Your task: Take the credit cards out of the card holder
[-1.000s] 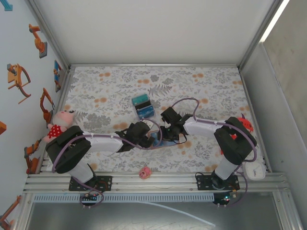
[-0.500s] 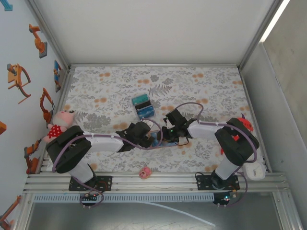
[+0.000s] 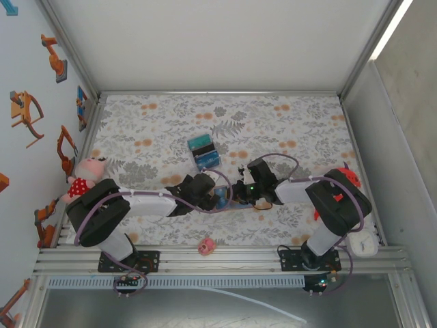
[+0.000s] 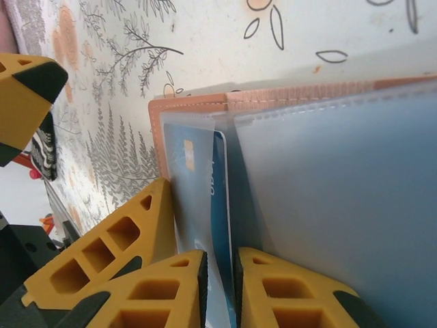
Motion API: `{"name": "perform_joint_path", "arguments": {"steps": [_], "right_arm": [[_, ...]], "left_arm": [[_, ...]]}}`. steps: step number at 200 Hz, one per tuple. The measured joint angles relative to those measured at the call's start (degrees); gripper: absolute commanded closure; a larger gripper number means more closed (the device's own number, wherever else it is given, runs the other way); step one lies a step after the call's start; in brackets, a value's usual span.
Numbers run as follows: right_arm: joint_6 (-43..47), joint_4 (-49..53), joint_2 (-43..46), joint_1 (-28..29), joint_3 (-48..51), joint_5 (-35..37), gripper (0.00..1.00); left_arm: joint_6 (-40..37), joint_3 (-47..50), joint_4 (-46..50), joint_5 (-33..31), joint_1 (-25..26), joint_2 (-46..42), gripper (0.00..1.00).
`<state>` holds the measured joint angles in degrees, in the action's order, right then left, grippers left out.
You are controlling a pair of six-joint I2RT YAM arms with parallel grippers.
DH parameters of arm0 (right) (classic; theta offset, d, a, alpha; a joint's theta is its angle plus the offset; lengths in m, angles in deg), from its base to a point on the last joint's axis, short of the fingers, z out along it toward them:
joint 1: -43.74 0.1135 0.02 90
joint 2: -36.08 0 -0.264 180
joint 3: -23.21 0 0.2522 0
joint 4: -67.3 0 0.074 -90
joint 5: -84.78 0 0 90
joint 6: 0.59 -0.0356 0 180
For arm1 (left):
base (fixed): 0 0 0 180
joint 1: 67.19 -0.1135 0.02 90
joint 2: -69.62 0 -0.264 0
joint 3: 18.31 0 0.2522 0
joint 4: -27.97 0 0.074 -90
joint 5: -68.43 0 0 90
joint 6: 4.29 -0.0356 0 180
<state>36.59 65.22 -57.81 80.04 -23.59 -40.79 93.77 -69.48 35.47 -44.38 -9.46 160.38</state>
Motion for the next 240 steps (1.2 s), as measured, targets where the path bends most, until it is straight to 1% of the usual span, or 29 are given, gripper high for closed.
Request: {"name": "perform_joint_path", "arguments": {"steps": [68,110,180,240], "right_arm": [[-0.39,-3.3,0.02,-1.86,1.51,-1.31,0.84],[-0.44,-4.24,0.02,-2.05,1.68,-1.49,0.88],[-1.27,-5.53,0.02,-2.36,2.03,-2.38,1.0],[0.13,-4.13,0.46,-3.08,2.29,-1.86,1.0]], "left_arm": [[0.02,-0.96,1.46,-0.66,0.09,0.37,0.03],[0.0,-1.16,1.86,-1.05,0.11,0.39,0.03],[0.0,-1.81,2.93,-1.6,0.11,0.63,0.03],[-0.02,-1.84,3.02,-1.7,0.11,0.66,0.03]]}}
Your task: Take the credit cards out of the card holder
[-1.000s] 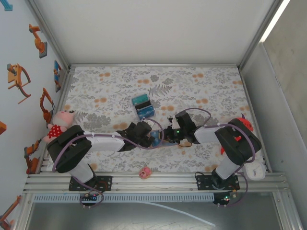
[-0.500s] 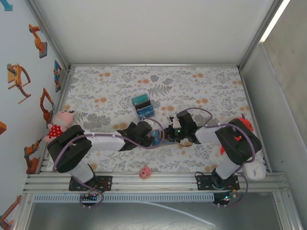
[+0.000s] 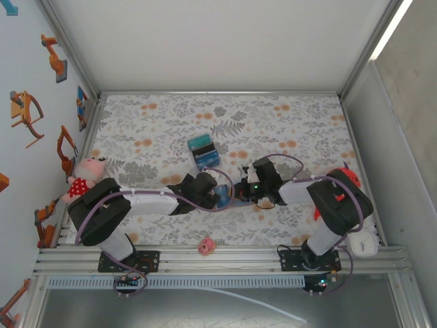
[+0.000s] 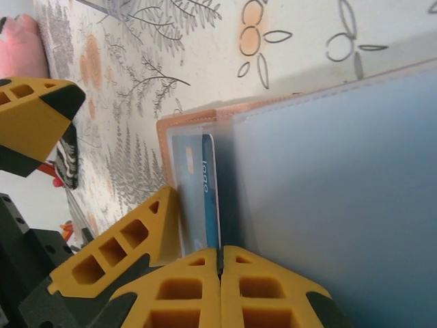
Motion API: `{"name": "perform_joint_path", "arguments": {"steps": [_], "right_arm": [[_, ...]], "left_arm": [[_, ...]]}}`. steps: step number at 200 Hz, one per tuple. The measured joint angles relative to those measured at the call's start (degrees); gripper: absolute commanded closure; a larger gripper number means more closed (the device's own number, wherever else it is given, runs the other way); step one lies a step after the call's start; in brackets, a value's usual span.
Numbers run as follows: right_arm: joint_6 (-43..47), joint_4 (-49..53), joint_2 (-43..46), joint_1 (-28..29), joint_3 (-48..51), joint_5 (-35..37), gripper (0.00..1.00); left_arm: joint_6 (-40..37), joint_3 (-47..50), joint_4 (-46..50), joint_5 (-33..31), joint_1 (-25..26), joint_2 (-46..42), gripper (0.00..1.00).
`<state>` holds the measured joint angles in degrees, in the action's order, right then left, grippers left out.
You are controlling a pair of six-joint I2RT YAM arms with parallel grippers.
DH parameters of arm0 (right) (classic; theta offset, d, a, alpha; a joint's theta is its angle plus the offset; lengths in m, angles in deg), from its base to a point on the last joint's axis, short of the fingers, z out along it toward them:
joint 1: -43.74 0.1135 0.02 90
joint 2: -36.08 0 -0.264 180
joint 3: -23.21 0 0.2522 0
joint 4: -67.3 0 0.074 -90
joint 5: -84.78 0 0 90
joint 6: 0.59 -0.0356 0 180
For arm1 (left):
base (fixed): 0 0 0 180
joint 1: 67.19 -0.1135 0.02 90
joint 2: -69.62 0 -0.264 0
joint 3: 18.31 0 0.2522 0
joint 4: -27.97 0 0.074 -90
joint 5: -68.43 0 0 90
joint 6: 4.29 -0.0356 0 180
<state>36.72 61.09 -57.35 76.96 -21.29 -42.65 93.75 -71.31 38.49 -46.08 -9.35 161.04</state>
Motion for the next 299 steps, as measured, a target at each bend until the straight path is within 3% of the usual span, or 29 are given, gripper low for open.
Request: {"name": "perform_joint_path", "arguments": {"steps": [138,200,299], "right_arm": [[8.07,16.81,5.14,-0.15,-3.93,7.56,1.0],[8.66,17.9,5.73,-0.15,-4.48,8.39,1.0],[8.61,17.84,5.75,-0.15,-4.48,8.35,1.0]], "left_arm": [[-1.77,-0.83,1.18,-1.11,0.26,-1.22,0.03],[-3.5,-3.65,0.17,-1.16,0.26,-2.36,0.03],[-5.11,-4.7,-1.09,0.61,0.98,3.56,0.03]]}}
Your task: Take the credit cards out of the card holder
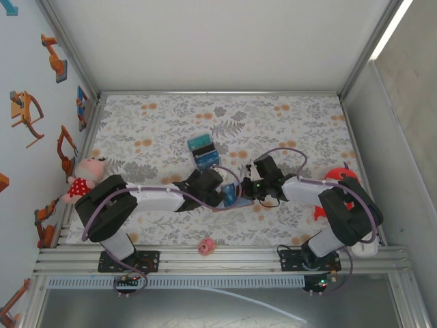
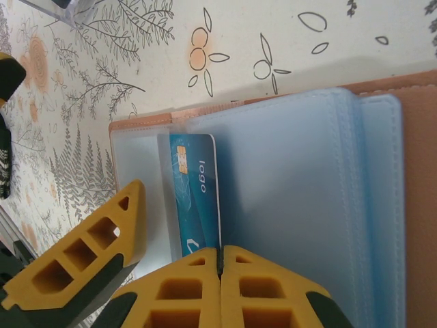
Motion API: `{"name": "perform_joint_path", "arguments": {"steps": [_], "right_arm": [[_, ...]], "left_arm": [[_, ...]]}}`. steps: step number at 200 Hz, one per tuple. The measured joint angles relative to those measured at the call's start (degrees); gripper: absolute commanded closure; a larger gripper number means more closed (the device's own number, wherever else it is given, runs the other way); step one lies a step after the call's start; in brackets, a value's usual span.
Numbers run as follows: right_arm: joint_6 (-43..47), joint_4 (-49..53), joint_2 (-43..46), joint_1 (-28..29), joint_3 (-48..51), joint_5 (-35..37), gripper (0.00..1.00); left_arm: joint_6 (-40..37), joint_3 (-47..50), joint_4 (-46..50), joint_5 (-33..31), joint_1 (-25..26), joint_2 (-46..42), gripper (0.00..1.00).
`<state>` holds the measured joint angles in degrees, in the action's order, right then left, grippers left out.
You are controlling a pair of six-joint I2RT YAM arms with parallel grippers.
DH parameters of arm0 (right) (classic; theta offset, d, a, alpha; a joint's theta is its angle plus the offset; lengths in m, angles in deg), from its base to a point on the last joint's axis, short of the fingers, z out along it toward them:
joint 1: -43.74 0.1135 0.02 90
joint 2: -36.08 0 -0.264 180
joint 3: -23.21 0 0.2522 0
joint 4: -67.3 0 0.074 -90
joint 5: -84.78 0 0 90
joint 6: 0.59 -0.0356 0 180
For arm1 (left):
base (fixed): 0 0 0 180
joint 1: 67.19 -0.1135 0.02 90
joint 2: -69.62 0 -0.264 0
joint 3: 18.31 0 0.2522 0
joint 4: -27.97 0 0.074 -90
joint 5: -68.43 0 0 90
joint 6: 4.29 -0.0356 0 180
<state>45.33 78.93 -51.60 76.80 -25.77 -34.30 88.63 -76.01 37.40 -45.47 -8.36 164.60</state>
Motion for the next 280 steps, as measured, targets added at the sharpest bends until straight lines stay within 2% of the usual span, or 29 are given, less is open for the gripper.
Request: {"name": "perform_joint_path", "arguments": {"steps": [42,128,172,227,280], "right_arm": [[-1.07,-2.34,0.0,-0.02,0.35,-1.27,0.87],[-3.5,-9.27,-0.04,-0.02,2.62,-3.43,0.83],[-3.91,-10.38,-1.44,0.76,2.62,-3.41,0.85],[-3.32,-10.05,-2.03,1.07,2.34,-3.1,0.99],[0.44,-1.75,0.94,1.38,-0.72,0.96,1.0]], "left_arm": [[0.02,-0.33,-0.57,-0.07,0.2,1.22,0.03],[0.52,-0.33,-0.87,-0.09,0.39,1.38,0.03],[0.9,-0.33,-0.85,-0.09,0.39,1.38,0.03],[0.9,-0.33,-0.85,-0.11,0.39,1.38,0.03],[0.9,-0.33,-0.85,-0.33,0.42,0.9,0.03]]}}
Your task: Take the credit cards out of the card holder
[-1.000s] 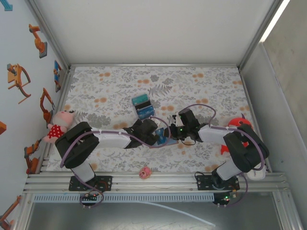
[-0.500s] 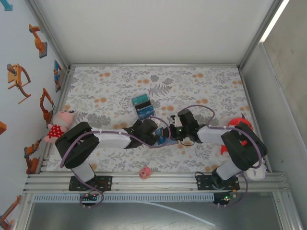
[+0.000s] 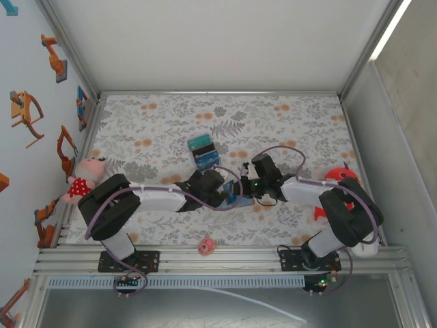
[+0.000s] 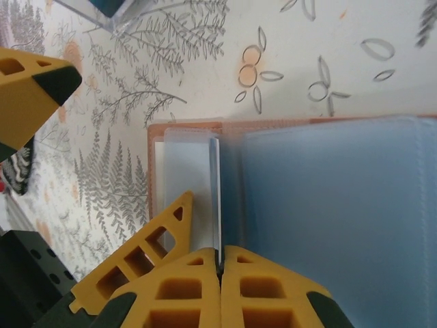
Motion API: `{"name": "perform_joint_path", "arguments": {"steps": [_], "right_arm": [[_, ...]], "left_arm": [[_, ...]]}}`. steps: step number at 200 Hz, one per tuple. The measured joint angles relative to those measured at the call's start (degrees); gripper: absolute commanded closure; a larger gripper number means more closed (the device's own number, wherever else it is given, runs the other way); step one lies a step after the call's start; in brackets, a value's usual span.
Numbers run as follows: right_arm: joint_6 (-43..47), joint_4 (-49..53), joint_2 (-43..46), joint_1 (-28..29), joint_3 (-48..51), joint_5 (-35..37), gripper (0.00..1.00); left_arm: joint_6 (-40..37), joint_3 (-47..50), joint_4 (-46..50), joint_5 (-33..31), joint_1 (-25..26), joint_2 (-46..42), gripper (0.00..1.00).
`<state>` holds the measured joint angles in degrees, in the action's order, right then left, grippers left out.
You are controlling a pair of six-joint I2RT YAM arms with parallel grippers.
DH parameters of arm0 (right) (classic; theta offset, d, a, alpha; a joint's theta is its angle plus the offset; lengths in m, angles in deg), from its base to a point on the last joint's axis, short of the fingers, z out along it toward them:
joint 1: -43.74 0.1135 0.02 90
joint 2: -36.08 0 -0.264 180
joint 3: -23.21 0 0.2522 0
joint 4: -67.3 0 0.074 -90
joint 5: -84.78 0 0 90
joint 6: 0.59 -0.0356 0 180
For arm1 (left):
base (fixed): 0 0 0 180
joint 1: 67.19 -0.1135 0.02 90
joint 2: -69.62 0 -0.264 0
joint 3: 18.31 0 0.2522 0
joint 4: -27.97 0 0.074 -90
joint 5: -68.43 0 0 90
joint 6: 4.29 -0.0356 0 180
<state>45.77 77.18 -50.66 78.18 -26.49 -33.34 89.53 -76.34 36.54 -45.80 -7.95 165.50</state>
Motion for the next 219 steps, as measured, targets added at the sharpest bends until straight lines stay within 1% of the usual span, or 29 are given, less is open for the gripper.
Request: {"name": "perform_joint_path", "arguments": {"steps": [30,64,118,146,160,186,195,219], "right_arm": [[2.21,5.18,3.02,0.0,-0.94,3.06,1.0],[4.48,9.35,4.31,0.0,-2.32,5.22,1.0],[8.13,14.8,7.21,0.0,-5.07,7.52,1.0],[10.4,16.76,9.33,0.0,-6.19,8.07,1.0],[11.87,17.77,10.6,0.07,-6.64,8.11,1.0],[16.02,20.15,13.22,1.49,-8.55,8.22,1.0],[18.03,21.0,14.23,2.49,-9.53,8.15,1.0],[23.82,22.73,16.09,5.01,-12.33,7.19,1.0]], "left_arm": [[0.0,0.0,0.0,-0.2,0.0,-0.94,0.03],[0.0,0.04,-0.07,-0.66,0.0,-3.65,0.03],[0.04,1.9,-1.27,-2.95,-0.52,-12.09,0.03],[1.14,3.32,-1.14,-2.86,-2.4,-17.11,0.03],[2.05,4.07,-1.18,-1.09,-4.09,-19.93,0.03],[3.63,6.27,-1.6,4.87,-8.15,-26.21,0.01],[3.78,6.91,-1.66,7.56,-9.31,-28.2,0.0],[2.84,7.23,-1.64,16.13,-11.23,-31.54,0.05]]}}
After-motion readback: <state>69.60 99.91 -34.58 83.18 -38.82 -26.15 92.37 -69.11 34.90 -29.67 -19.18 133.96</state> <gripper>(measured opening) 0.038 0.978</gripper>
